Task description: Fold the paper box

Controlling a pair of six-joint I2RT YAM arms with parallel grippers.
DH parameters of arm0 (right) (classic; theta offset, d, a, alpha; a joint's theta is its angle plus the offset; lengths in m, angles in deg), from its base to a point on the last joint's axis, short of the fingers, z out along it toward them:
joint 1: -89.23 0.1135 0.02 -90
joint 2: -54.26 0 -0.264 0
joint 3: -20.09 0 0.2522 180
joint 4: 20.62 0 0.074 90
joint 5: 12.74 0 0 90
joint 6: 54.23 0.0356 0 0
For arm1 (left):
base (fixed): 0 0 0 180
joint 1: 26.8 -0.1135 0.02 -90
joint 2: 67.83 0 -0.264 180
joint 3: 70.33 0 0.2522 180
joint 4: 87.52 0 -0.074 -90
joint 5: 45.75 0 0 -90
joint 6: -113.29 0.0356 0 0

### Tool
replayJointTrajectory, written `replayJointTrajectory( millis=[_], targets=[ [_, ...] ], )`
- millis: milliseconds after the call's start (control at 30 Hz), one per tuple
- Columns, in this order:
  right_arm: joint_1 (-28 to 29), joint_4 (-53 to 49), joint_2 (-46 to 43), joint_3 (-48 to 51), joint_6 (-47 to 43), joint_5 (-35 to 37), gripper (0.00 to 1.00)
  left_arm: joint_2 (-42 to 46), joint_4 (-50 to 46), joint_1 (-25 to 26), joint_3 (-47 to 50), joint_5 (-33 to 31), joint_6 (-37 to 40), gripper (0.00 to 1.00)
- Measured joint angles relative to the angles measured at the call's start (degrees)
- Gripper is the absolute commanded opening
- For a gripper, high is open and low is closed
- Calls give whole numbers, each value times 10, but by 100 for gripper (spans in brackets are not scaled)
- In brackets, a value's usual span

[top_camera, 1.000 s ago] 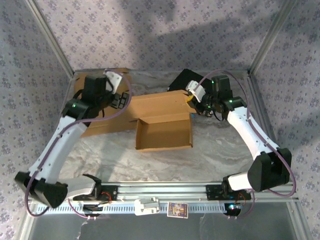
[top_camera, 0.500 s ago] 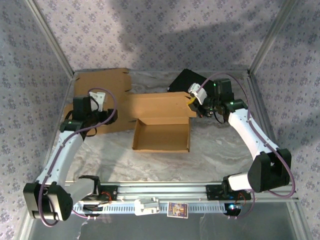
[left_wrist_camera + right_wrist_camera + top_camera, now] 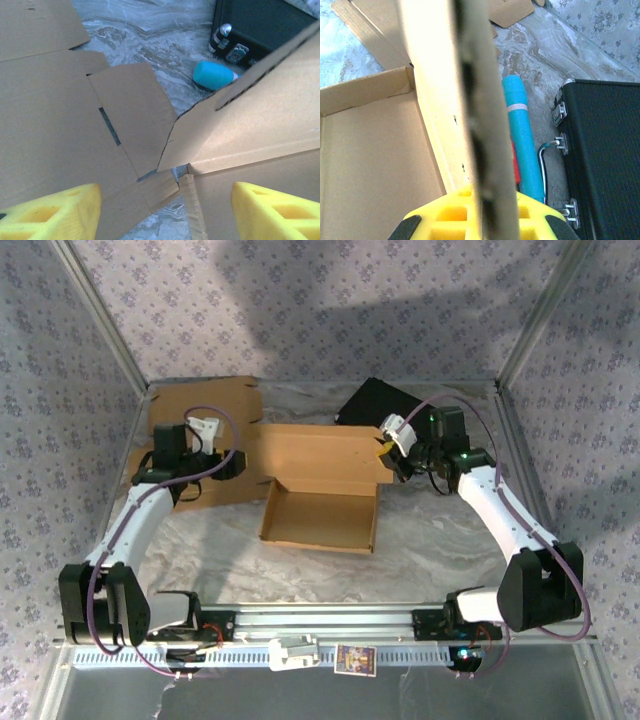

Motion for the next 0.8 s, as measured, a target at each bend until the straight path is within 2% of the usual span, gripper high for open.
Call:
replayJointTrajectory(
  millis=[233,433,567,733,800],
  targets=[
    [-10,-3,5,0,-12,-5,0,-40,12,-2,0,14,74,75],
    [-16,-5,11,0,-15,-6,0,-111,19,-15,-22,74,125,67],
    [-16,-6,14,-1,-16,-6,0,-161,10,-17,-67,127,148,68],
    [-16,-9,19,-5,-15,-6,0,-172,2,-13,-91,163,165,66],
    [-16,-9,22,-6,-15,-6,0,-177,-10,-7,-103,167,174,59]
  ],
)
